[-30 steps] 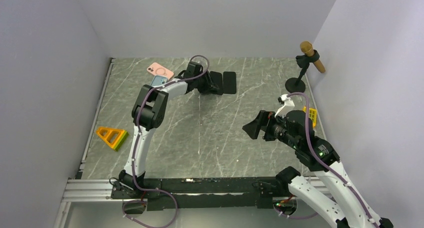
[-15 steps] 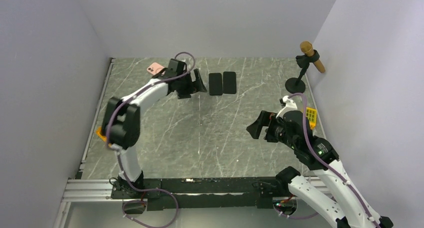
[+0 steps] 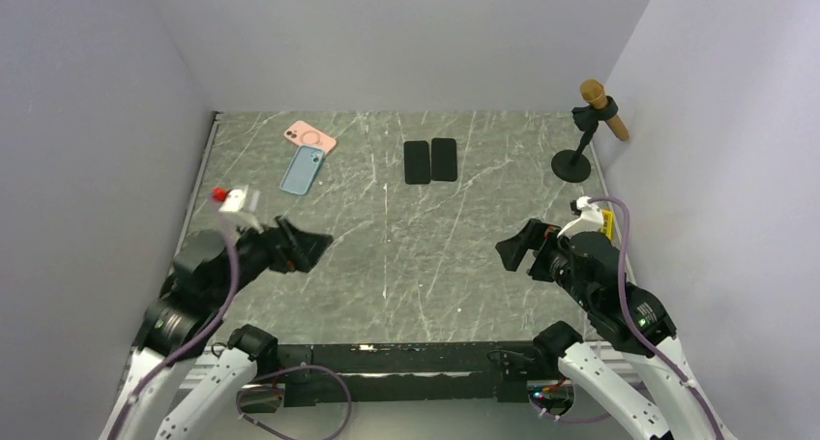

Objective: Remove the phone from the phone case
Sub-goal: Reset both arms

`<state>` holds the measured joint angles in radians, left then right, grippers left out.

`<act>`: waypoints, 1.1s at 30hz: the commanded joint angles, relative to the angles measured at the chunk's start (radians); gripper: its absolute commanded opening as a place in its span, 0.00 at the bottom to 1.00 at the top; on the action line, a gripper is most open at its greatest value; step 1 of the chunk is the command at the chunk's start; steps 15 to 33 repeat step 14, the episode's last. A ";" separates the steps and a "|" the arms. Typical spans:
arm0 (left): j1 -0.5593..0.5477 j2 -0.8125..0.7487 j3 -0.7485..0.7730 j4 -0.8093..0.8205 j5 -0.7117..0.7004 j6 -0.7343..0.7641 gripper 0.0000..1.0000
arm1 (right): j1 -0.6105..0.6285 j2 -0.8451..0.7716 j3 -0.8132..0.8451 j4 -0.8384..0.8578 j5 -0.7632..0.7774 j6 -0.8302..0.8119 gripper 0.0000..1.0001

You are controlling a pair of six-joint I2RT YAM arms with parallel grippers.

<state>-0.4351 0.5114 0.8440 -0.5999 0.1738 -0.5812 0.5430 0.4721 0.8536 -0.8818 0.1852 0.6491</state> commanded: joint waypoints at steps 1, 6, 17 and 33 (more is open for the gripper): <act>0.004 -0.131 0.090 -0.191 -0.040 0.027 1.00 | -0.002 -0.037 0.065 0.039 0.029 -0.010 1.00; 0.004 -0.220 0.221 -0.263 -0.144 0.059 0.99 | -0.002 -0.060 0.203 0.033 0.053 -0.087 1.00; 0.005 -0.220 0.295 -0.273 -0.222 0.110 0.99 | -0.002 -0.095 0.272 0.017 0.122 -0.119 1.00; 0.005 -0.220 0.295 -0.273 -0.222 0.110 0.99 | -0.002 -0.095 0.272 0.017 0.122 -0.119 1.00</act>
